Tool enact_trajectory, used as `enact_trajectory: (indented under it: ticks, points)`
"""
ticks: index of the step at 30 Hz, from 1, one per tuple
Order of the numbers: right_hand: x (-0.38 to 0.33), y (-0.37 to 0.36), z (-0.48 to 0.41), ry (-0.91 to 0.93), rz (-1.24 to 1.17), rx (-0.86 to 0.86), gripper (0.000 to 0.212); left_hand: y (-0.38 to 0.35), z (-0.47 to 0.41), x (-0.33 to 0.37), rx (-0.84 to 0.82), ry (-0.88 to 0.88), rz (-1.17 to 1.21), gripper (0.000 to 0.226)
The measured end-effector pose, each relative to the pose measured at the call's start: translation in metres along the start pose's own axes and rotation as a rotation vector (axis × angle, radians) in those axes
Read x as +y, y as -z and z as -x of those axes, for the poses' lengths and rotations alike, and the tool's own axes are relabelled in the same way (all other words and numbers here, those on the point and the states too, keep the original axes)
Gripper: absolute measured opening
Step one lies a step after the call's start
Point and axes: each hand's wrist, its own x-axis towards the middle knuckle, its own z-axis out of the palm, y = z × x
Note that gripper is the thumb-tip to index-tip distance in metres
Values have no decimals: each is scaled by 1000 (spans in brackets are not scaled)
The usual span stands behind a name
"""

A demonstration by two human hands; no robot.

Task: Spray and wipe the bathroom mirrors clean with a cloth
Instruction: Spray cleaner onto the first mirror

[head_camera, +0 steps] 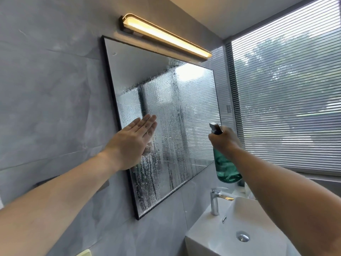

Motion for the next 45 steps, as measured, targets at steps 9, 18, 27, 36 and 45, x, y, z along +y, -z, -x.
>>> enact_trajectory:
  ticks: [9, 18, 27, 36, 45]
  points:
    - [-30, 3, -20, 40, 2, 49, 16, 1, -6, -13, 64, -37, -36, 68]
    - [-44, 9, -24, -43, 1, 156, 30, -10, -3, -17, 101, -61, -47, 67]
    - [-57, 8, -16, 67, 27, 161, 23, -19, -2, -23, 170, -120, -49, 67]
    - [-82, 5, -10, 21, -19, 229, 18, -22, 8, -30, 231, -169, -35, 77]
    - [-104, 1, -20, 15, -25, 288, 22, -24, 11, -45, 222, -122, -31, 65]
